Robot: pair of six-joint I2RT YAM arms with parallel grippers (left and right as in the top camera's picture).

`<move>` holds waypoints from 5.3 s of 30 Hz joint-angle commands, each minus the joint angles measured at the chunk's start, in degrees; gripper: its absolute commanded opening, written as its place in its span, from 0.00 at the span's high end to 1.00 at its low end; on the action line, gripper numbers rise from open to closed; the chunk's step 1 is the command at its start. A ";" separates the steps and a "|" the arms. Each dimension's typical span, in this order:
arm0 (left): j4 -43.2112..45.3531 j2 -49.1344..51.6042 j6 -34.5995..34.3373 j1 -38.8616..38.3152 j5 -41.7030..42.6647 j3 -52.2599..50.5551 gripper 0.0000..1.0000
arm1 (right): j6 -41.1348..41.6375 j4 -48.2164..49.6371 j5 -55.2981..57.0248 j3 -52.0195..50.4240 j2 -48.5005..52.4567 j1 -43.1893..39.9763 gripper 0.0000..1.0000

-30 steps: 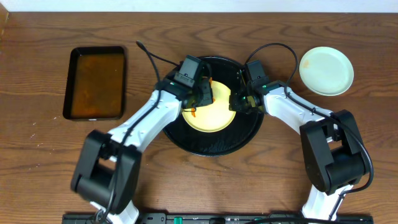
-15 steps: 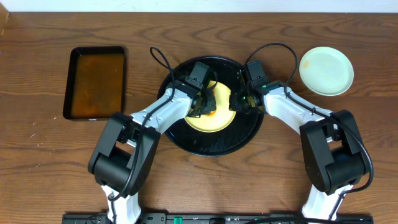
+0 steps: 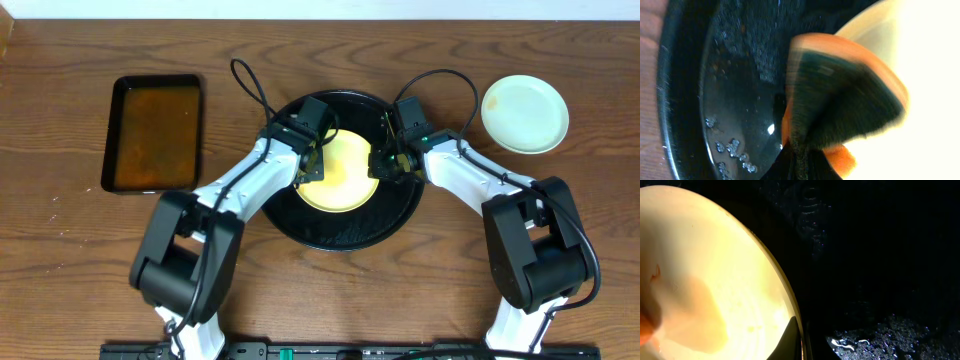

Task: Clean dirty plates on tray and stack at the side
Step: 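Scrub the yellow plate with the sponge while the right gripper holds it, then withdraw the sponge and lift the yellow plate with the right gripper, then carry the yellow plate right and place it on the green plate stack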

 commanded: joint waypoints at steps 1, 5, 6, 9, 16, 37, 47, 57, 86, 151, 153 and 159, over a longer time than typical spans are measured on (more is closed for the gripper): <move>3.32 -3.19 -0.39 0.92 5.60 1.31 0.93 | 1.03 -0.61 5.25 -0.07 2.16 -0.35 0.99; 10.27 -1.14 -6.69 0.92 18.51 1.20 0.92 | 1.05 -0.59 5.25 -0.07 2.16 -0.35 0.99; 12.59 0.31 -7.82 0.81 20.31 1.16 0.92 | 1.05 -0.59 5.25 -0.07 2.16 -0.35 0.99; 14.56 3.96 -10.34 0.46 21.07 1.16 0.92 | 1.05 -0.59 5.25 -0.07 2.16 -0.35 0.99; 13.73 10.21 -8.92 1.20 20.06 1.16 0.93 | 1.03 -0.66 5.25 -0.07 2.16 -0.35 0.99; 2.73 -4.92 1.73 5.79 -1.27 1.18 0.93 | 1.01 -0.83 5.29 -0.07 2.16 -0.35 0.99; 7.19 1.99 -6.56 1.11 21.68 0.87 0.92 | 1.01 -0.81 5.29 -0.07 2.16 -0.35 0.99; -1.40 7.08 -6.29 -0.17 13.16 0.90 0.93 | 1.01 -0.87 5.68 -0.07 2.16 -0.20 0.99; -15.61 -17.42 -2.62 12.66 12.15 6.62 0.92 | -9.64 -13.64 5.40 12.74 -0.20 0.00 0.99; -18.49 -16.57 -2.67 21.66 16.96 4.46 0.92 | -18.47 -40.96 -2.75 47.25 0.70 -16.65 0.99; -18.47 -16.57 -2.69 21.66 16.96 4.46 0.92 | -18.14 -40.24 -2.62 44.13 0.74 -23.65 0.99; -18.75 -16.57 -2.67 21.66 16.96 4.46 0.92 | -12.00 -29.51 0.50 32.28 0.81 -40.19 0.99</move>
